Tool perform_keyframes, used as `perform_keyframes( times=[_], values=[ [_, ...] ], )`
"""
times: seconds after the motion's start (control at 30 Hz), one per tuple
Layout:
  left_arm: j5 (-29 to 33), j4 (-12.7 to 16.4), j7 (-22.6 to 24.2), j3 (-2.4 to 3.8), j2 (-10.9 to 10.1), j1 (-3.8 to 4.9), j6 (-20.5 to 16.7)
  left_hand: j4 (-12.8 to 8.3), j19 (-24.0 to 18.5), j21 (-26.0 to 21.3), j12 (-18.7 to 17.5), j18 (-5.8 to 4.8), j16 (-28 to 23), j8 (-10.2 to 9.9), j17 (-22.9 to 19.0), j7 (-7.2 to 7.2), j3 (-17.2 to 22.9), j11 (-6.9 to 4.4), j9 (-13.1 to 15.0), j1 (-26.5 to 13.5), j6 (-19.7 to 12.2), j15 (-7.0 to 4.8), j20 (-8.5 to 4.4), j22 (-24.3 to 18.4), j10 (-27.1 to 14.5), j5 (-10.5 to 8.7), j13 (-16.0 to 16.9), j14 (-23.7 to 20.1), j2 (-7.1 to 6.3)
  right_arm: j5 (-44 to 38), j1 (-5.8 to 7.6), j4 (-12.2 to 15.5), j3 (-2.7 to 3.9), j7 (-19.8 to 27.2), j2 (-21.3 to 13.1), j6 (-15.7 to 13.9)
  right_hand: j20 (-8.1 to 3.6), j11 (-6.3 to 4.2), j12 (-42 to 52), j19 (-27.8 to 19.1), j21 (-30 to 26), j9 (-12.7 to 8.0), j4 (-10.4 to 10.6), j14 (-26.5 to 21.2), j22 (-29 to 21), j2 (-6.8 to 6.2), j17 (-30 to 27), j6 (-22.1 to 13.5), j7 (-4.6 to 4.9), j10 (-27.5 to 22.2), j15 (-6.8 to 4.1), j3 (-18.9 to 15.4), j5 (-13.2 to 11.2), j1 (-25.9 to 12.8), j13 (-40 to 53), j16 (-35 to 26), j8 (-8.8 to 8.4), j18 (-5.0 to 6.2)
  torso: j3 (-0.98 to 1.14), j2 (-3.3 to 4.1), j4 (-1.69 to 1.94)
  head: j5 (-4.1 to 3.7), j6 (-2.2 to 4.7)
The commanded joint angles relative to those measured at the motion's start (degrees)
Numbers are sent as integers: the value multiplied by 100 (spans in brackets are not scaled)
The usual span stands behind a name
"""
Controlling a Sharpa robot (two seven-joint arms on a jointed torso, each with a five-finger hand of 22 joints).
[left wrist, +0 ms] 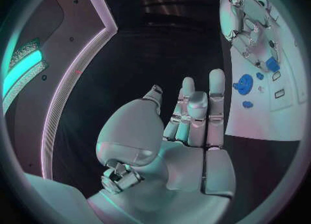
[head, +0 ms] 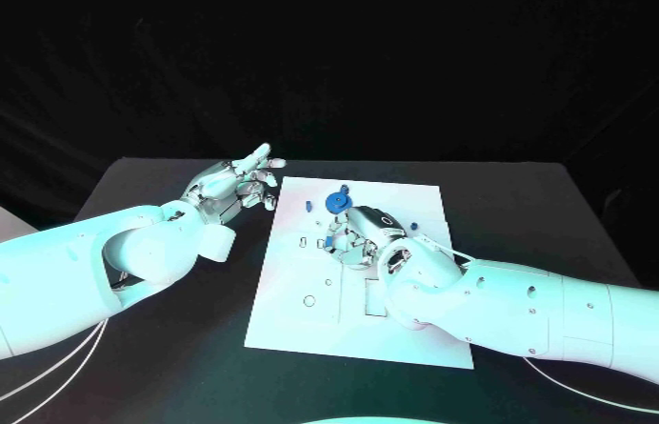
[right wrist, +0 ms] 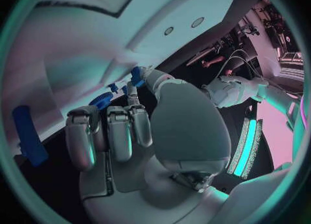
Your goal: Assemble the parts on the task board
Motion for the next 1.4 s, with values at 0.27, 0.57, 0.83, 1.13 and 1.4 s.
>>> perform_keyframes(
  times=[0.27, 0.57, 0.83, 1.13, 1.4],
  values=[
    [-16, 7, 19, 6, 11, 18, 123, -12, -22, -20, -33, 91, -33, 40, -9, 27, 5, 0, -7, 37, 2, 5, 15, -9, -20, -9, -6, -48, -14, -94, -6, 16, -3, 7, 8, 61, 41, 64, -61, 600, 25, -26, 7, 579, 1509, -83, 1470, -86, 23, 82, 59, -53, -53, -4, 965, 12, -71, -39, -3, 1, 4, -3, 0],
    [-20, 5, 15, 6, 11, 18, 136, -11, -18, -26, -34, 90, -34, 42, -7, 28, 3, 1, -9, 37, 1, 6, 16, -13, -20, -9, -12, -46, -20, -94, -6, 17, -4, 6, 15, 58, 49, 76, -88, 600, 25, -38, 12, 577, 1509, -102, 1461, -113, 36, 61, 68, -73, -63, -15, 945, 7, -95, -39, -1, 1, 2, -4, -2],
    [-25, 3, 4, 6, 10, 18, 147, -11, -18, -26, -34, 90, -34, 42, -7, 28, 3, 1, -9, 37, 1, 6, 16, -13, -20, -9, -12, -46, -20, -102, -6, 17, -4, -7, 15, 69, 52, 79, -93, 600, 25, -41, 14, 576, 1509, -105, 1458, -118, 39, 56, 71, -78, -67, -19, 941, 6, -101, -39, -1, 2, 1, -4, -2],
    [-28, 0, -3, 6, 10, 18, 154, -10, -11, -36, -36, 90, -42, 46, -20, 29, 4, 2, -12, 41, 0, 8, 17, -22, -19, -9, -21, -49, -27, -106, -6, 17, -4, -12, 13, 67, 57, 85, -100, 600, 25, -47, 24, 574, 1509, -111, 1450, -125, 45, 51, 77, -94, -80, -31, 936, 2, -110, -39, 0, 1, 2, -4, -6],
    [-60, -13, -13, 6, 13, 18, 161, -10, -11, -36, -36, 90, -42, 46, -20, 29, 4, 2, -12, 41, 0, 8, 17, -22, -19, -9, -21, -49, -27, -111, -6, 75, -4, 27, -26, -58, 194, 251, -423, 600, 25, -270, 325, 569, 1509, -44, 1433, -656, 218, -212, 224, -1261, -434, 93, 685, -8, -533, -39, 2, -1, 2, -3, -4]
  ],
)
